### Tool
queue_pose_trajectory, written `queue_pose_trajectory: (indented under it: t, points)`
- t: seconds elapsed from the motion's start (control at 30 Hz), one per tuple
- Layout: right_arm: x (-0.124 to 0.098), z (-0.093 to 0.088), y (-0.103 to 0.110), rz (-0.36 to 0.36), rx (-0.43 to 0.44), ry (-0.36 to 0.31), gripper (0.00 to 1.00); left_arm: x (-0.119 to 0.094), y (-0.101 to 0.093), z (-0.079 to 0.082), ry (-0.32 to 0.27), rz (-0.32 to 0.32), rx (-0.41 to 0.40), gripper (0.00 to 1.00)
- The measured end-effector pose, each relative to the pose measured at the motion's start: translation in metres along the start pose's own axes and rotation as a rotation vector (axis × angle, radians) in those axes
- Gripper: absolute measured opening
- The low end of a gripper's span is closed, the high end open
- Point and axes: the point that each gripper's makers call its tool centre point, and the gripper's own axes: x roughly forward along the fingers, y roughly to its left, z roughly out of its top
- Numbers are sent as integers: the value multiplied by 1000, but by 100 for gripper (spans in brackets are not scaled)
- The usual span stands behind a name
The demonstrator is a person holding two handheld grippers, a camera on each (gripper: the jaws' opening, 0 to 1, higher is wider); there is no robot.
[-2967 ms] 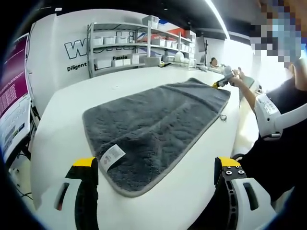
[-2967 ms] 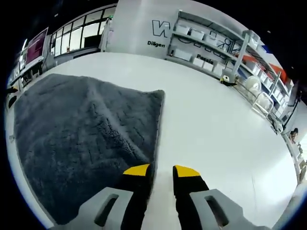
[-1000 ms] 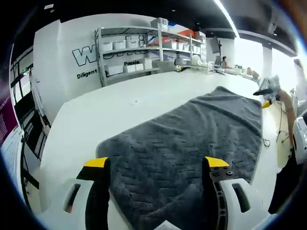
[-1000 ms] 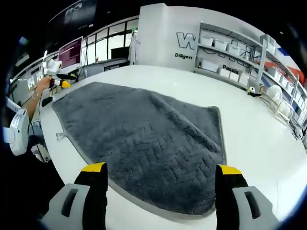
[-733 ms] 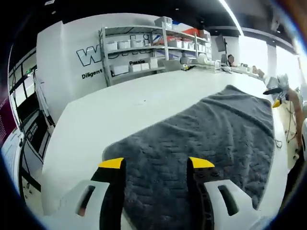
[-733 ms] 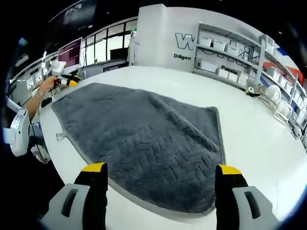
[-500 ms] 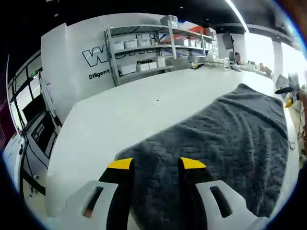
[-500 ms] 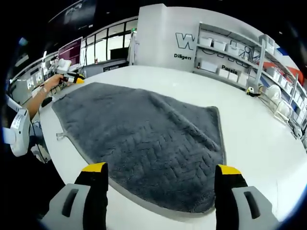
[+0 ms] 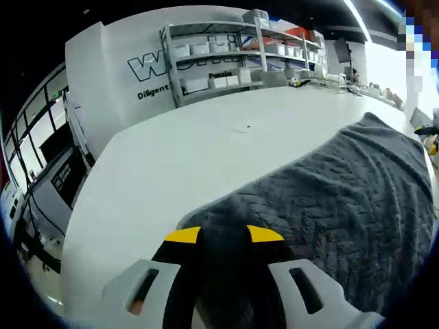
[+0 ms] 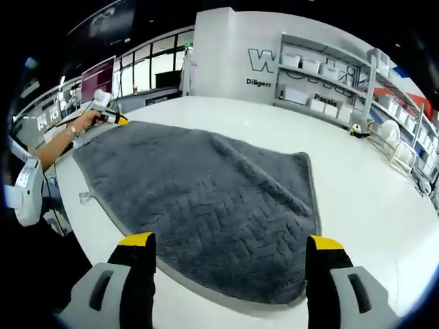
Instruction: Open the folded towel by lifting each exposed corner and separating the folded layers until the towel lies flat within the target outline without major curled edges
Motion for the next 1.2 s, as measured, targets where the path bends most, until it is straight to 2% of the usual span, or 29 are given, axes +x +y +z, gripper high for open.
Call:
queue_pose_trajectory:
  t: [0.1, 0.17, 0.23, 0.5, 0.73, 1.2]
  points:
    - [0, 1, 0, 4, -2, -1, 92, 7, 6, -2, 8, 11, -9, 12]
    - [1, 0, 3, 11, -4, 3, 92, 12, 7, -9, 29, 14, -3, 6]
    - [1, -1, 4, 16, -3, 7, 92, 13, 6, -10, 26, 14, -3, 4]
    - [1, -3, 2, 12, 2, 7, 92, 14, 9, -8, -7, 37, 75, 1]
    - [2, -5, 1, 14, 4, 14, 92, 14, 14, -8, -16, 40, 63, 1]
    - [3, -8, 0, 14, 6, 21, 92, 11, 37, -14, -6, 94, 79, 1]
